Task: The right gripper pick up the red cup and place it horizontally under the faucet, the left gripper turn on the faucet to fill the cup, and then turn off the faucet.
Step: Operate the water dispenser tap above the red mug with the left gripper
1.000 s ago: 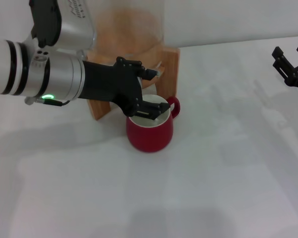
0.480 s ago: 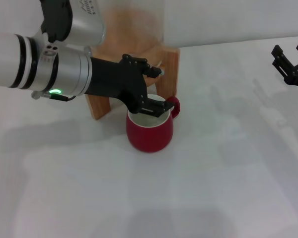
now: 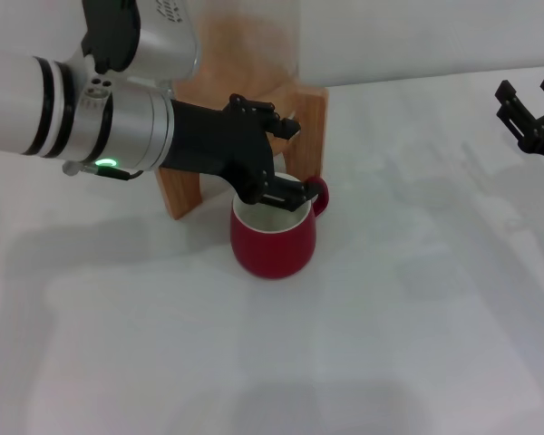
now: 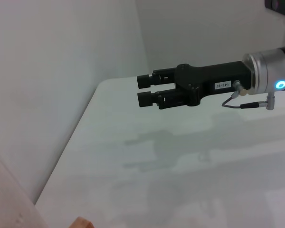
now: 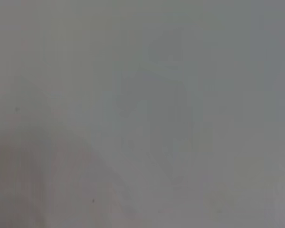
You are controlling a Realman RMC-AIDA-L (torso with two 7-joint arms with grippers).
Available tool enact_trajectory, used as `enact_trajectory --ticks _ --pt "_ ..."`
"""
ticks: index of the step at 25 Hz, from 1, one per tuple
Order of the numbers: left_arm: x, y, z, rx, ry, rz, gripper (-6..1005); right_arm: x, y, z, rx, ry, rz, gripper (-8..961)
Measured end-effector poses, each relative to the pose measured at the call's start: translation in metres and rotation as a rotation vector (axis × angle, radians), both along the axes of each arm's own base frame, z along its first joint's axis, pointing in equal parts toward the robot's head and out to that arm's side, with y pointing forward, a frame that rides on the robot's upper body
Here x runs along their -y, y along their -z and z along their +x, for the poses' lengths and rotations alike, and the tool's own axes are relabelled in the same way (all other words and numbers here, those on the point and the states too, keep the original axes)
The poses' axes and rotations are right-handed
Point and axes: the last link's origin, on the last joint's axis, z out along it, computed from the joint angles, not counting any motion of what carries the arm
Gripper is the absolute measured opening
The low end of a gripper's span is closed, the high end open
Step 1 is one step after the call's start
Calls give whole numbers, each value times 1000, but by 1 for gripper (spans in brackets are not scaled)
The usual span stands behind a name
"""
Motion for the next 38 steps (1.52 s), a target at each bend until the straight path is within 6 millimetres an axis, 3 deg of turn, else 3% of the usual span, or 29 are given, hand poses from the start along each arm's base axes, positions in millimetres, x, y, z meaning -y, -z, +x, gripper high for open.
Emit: enact_trajectory --ticks 38 --pt "-3 0 2 -27 32 13 817 -1 0 -1 1 -2 -2 683"
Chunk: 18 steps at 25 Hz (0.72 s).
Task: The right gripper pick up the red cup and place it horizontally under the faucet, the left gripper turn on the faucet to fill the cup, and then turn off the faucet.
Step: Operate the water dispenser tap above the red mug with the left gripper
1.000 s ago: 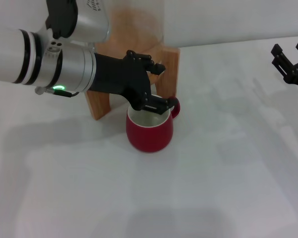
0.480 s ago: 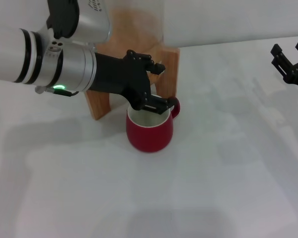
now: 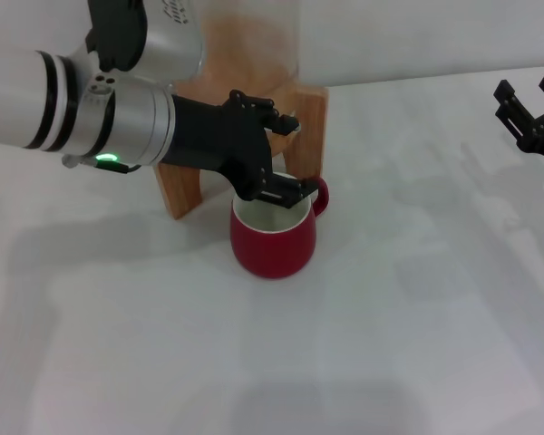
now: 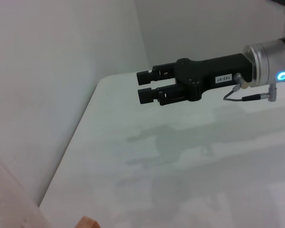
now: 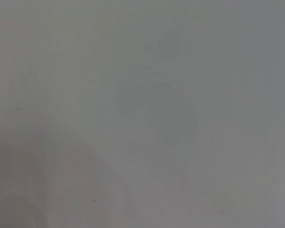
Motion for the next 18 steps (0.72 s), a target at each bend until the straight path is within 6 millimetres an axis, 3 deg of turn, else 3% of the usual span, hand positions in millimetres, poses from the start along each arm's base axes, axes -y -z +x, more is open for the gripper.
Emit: enact_trajectory --ticks 18 --pt "-3 1 3 -21 22 14 816 1 -1 2 -2 8 4 683"
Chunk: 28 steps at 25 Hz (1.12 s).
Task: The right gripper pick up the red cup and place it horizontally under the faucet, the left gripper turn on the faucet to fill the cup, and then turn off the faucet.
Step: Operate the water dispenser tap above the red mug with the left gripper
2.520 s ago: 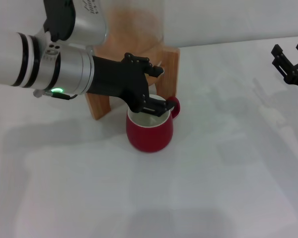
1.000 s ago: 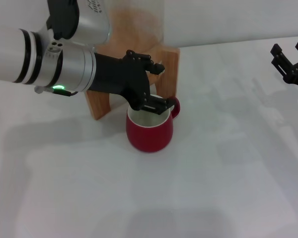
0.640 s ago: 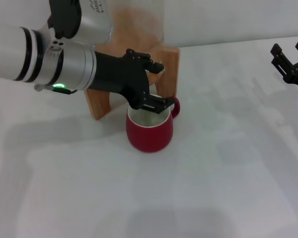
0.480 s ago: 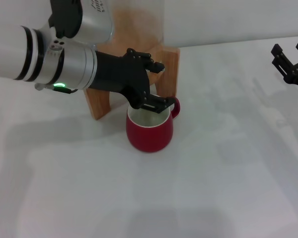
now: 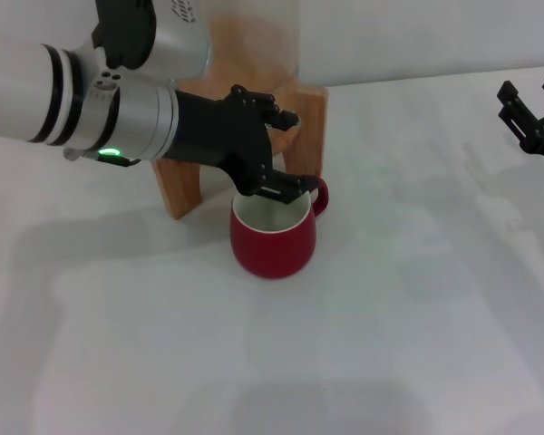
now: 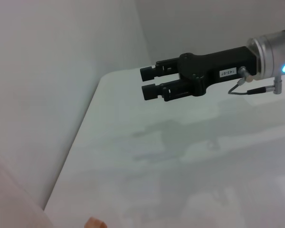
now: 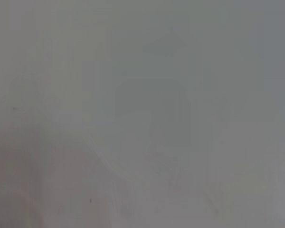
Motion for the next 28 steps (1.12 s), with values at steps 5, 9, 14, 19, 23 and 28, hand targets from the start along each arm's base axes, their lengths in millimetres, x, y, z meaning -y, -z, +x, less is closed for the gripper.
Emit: enact_trajectory --ticks 5,9,14,19,23,28 --pt "-1 -1 0 -1 -1 3 816 0 0 0 0 2 1 683" --pt "-2 -2 -1 -5 1 8 816 0 0 0 0 3 0 682" --pt "-2 -3 -1 -12 5 13 816 0 0 1 0 4 0 682" --pt "-3 -3 0 -11 8 17 816 0 0 1 0 6 -1 682" --pt "-4 -4 0 -10 8 21 817 1 0 1 0 6 -1 682" --pt "-5 -6 1 -13 11 30 816 1 0 1 0 6 -1 682"
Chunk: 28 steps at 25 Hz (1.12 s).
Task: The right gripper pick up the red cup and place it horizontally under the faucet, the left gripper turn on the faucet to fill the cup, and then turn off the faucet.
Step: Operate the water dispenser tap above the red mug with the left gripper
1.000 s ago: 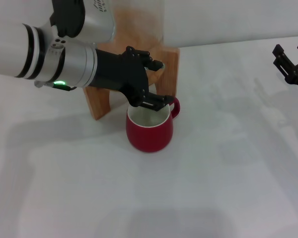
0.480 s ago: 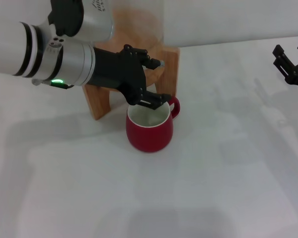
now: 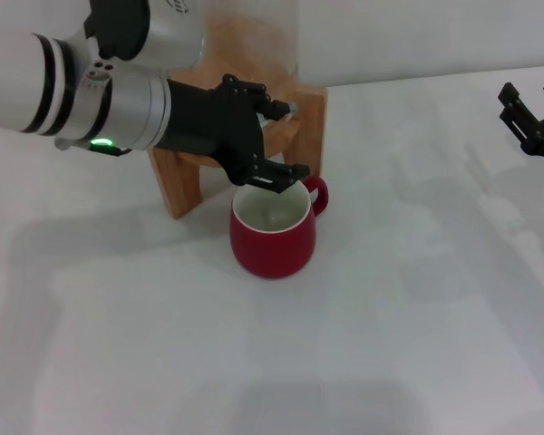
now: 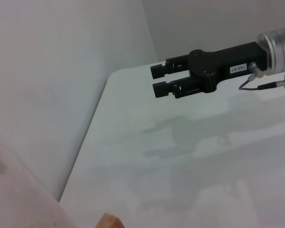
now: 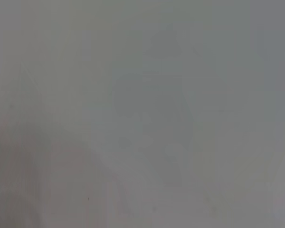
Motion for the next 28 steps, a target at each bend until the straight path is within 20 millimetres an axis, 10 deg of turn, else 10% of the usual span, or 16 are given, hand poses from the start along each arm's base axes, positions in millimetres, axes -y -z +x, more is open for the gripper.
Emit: enact_trajectory --ticks 28 --pt "6 0 6 24 20 -10 815 -1 0 -2 -1 -6 2 682"
